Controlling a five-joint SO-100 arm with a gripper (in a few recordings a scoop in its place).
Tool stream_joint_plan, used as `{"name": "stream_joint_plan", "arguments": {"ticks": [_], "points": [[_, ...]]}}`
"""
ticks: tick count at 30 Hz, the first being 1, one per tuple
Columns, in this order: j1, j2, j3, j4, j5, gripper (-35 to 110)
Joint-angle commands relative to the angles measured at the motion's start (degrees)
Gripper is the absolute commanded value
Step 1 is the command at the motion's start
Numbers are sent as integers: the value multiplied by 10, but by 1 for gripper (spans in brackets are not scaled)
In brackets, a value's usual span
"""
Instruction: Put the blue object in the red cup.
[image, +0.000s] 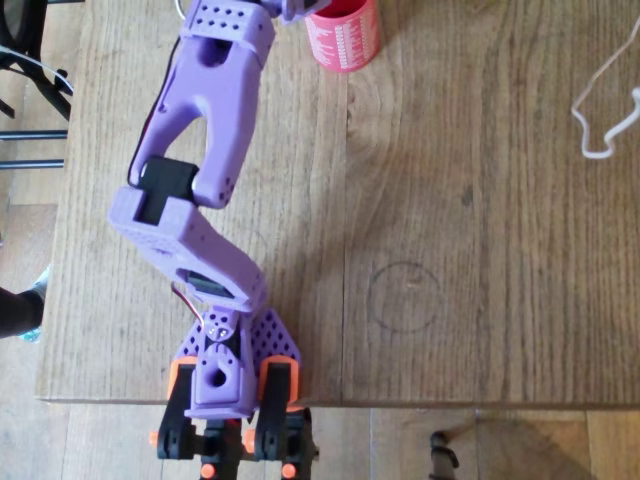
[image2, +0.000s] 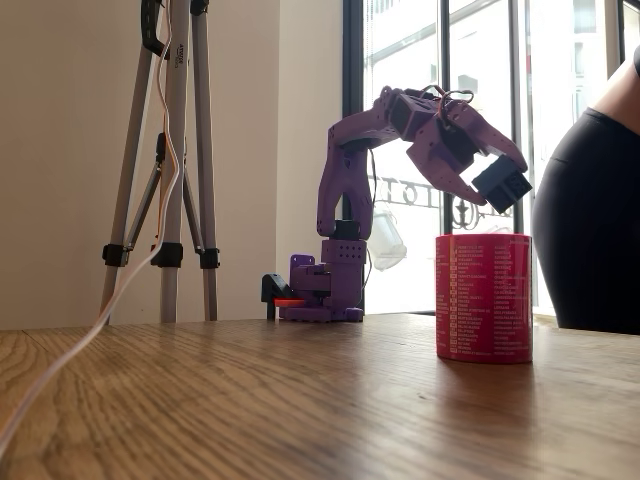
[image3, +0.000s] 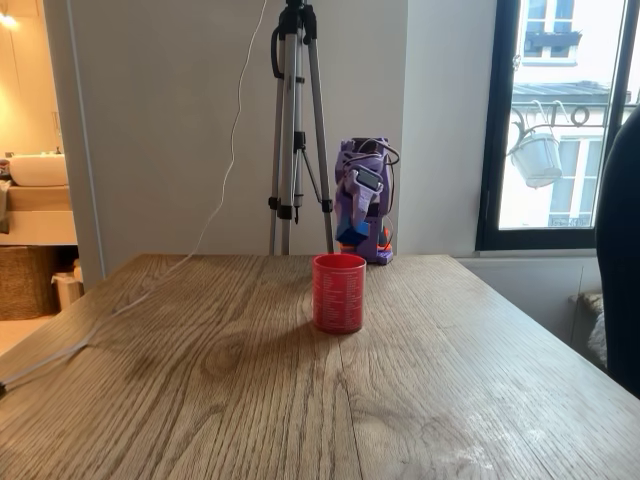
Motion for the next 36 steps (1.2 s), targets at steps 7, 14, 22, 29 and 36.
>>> {"name": "stream_joint_plan", "arguments": {"ticks": [7,14,22,29,36], "points": [[18,13,-10,29,-4,40],[18,16,-10,33,-4,39],[18,24,-10,25,-10,1],[-17,87,1,-2,20,1],[-97,300,33,30,203,1]]}}
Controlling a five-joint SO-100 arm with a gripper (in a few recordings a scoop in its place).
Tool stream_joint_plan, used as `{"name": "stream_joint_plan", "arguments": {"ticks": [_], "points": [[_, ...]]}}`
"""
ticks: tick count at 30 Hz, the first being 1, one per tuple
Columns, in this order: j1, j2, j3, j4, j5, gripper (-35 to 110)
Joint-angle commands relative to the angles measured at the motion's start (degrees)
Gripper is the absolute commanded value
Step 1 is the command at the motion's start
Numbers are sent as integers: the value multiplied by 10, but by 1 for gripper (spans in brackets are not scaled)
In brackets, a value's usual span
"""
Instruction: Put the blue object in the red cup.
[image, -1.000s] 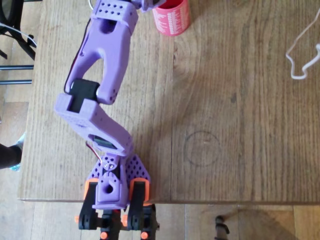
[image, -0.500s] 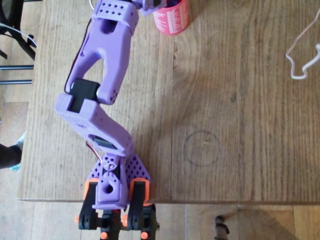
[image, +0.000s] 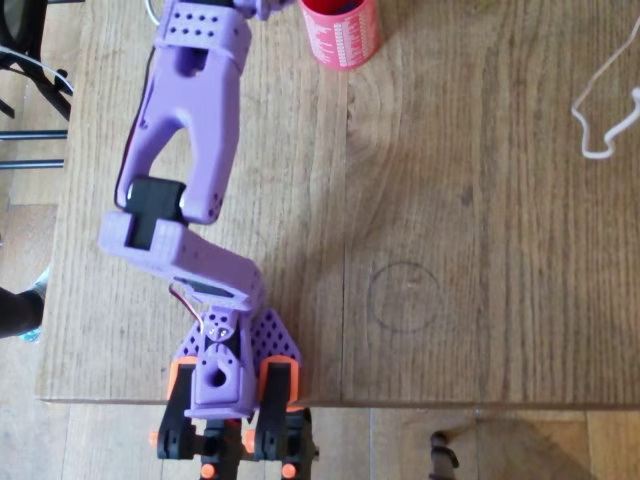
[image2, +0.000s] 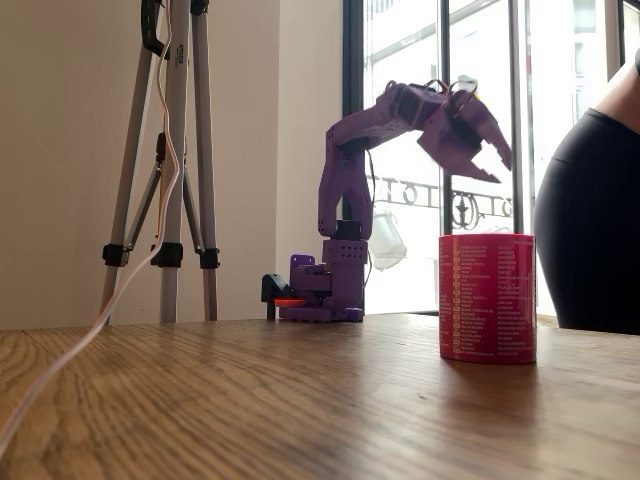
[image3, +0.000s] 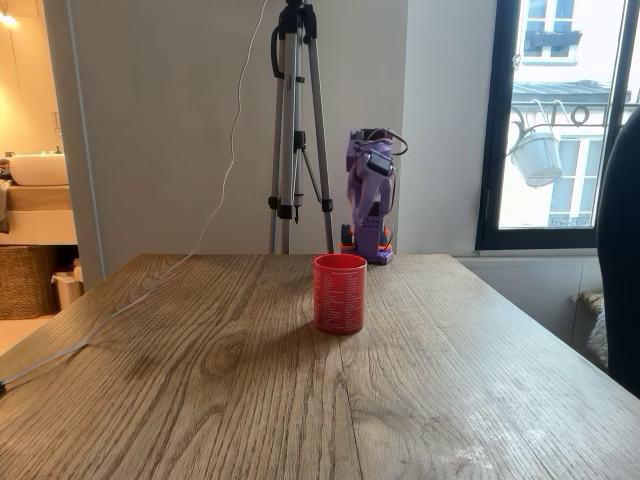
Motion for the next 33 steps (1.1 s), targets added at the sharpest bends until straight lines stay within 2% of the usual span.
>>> {"name": "stream_joint_plan", "arguments": {"ticks": [1,4,11,17,24,33], "points": [[-72,254,16,35,168,1],[-89,395,76,72,217,1],[-113,661,268,267,236,1],[-155,817,483,258,257,1],[-148,884,691,261,257,1],[-128,884,774,288,299,1]]}}
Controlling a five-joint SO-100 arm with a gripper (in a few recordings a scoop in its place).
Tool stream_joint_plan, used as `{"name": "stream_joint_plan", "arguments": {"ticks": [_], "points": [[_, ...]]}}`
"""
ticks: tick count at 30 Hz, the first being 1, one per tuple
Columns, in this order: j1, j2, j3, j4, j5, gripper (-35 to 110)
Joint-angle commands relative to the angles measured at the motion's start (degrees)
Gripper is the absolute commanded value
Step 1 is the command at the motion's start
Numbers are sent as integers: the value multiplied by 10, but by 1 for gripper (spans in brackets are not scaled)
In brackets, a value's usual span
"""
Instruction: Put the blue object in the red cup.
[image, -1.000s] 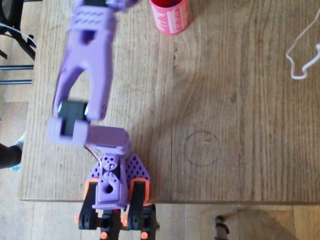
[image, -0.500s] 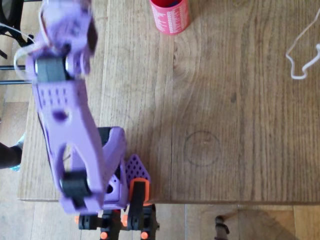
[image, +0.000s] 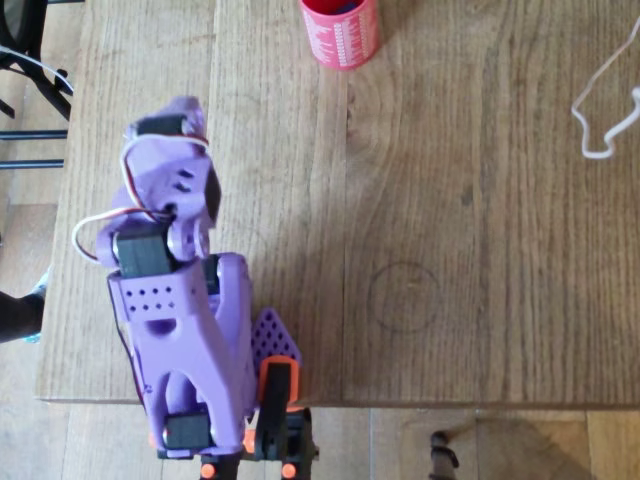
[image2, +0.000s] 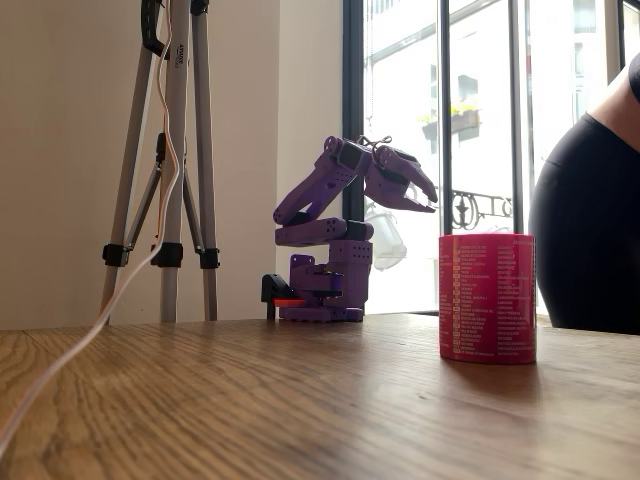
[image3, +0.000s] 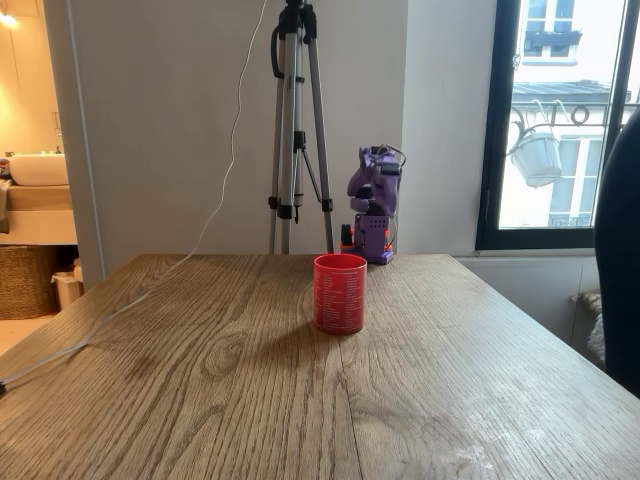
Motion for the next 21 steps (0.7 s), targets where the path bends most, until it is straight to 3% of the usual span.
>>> {"name": "stream_joint_plan", "arguments": {"ticks": [1,21], "points": [[6,6,141,4,15,1],[38,6,141,4,28,1]]}}
